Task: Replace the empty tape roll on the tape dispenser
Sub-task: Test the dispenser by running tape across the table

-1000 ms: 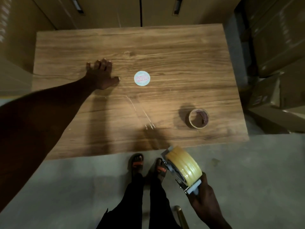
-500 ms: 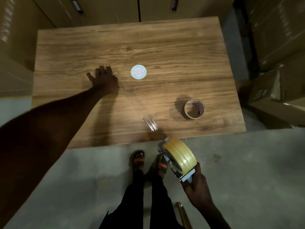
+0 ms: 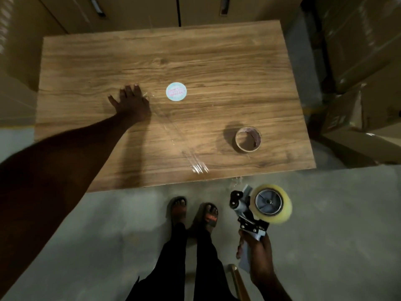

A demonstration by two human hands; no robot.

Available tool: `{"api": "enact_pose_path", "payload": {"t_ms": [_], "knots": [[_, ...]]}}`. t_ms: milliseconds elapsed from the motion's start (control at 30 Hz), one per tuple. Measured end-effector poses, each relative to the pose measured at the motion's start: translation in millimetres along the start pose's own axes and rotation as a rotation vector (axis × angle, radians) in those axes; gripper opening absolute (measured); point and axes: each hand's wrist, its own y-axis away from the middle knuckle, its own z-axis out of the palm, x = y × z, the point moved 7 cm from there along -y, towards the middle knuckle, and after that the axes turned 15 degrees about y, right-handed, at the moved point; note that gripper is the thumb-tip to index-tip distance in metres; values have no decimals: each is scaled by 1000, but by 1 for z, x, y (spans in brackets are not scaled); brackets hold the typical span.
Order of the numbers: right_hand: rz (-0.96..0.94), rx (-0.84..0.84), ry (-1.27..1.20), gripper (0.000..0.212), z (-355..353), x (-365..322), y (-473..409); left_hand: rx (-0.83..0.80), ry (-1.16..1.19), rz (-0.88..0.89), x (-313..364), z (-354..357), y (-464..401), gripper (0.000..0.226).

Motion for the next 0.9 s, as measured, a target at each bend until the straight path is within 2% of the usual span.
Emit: {"api": "enact_pose_path", "payload": {"t_ms": [167, 333, 633, 767, 900], "knots": [[-77, -94, -142, 16, 14, -38, 9, -22, 23, -2, -1, 2, 16, 64], [-89, -217, -152, 7, 38, -74, 26, -6, 78, 74, -7, 10, 52, 58], [-104, -362, 119, 14, 128, -131, -2, -31, 54, 167, -35, 52, 159, 64], [-124, -420, 139, 30, 170, -154, -16, -59, 42, 141, -49, 58, 180, 66], [-133, -454, 189, 25, 200, -171, -30, -62, 18, 159, -63, 57, 194, 65]]}}
